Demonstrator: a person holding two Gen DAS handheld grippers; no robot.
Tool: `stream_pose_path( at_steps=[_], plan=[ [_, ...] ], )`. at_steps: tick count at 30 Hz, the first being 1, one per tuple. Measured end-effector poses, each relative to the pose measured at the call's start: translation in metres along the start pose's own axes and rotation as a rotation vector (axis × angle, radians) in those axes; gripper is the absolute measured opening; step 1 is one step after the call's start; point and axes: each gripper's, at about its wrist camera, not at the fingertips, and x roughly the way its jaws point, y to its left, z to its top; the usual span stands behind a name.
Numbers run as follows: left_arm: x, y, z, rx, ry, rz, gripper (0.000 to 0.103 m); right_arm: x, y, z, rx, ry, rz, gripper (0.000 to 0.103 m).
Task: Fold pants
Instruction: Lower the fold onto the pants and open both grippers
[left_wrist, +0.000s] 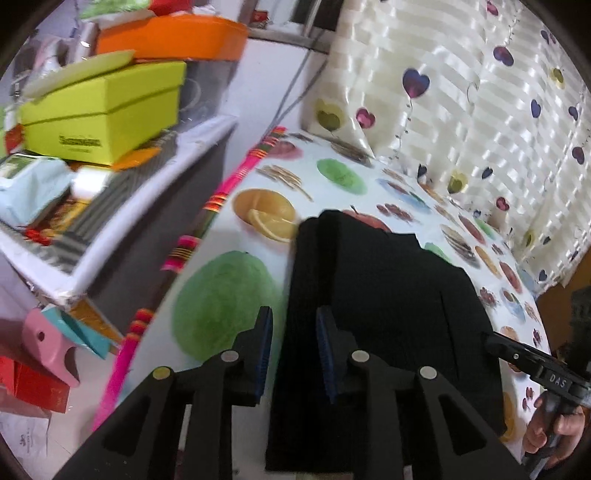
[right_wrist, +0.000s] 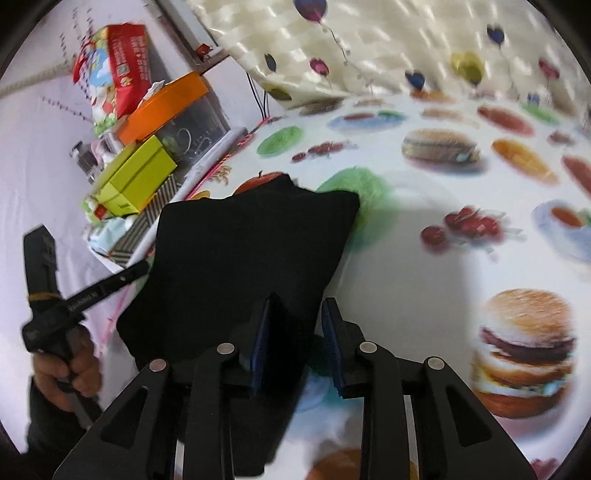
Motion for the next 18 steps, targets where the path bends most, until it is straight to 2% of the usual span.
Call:
stream_pose_path(
  at_steps=[3, 6, 10, 13, 18],
  plan=[
    [-0.026, -0.006, -0.005, 0.02, -0.068, 0.003, 0.027, -0.018, 0.017, -0.005, -0.081, -0.05, -0.048, 0.03],
    [-0.047, -0.023, -0.016, 0.074, -0.109, -0.024, 0.027, -0.031, 0.035, -0.017, -0.145, -0.073, -0.039, 0.03],
    [-0.05, -0.044, -0.041, 0.145, -0.088, -0.053, 0.027, -0.025, 0.054, -0.04, -0.208, -0.031, -0.034, 0.03],
    [-0.035, -0.051, -0.057, 0.179, -0.042, -0.018, 0.027, -0.011, 0.06, -0.055, -0.253, 0.012, -0.067, 0.03],
    [-0.04, -0.057, -0.062, 0.203, -0.051, 0.025, 0.027, -0.012, 0.061, -0.059, -0.284, 0.007, -0.095, 0.03]
  ],
)
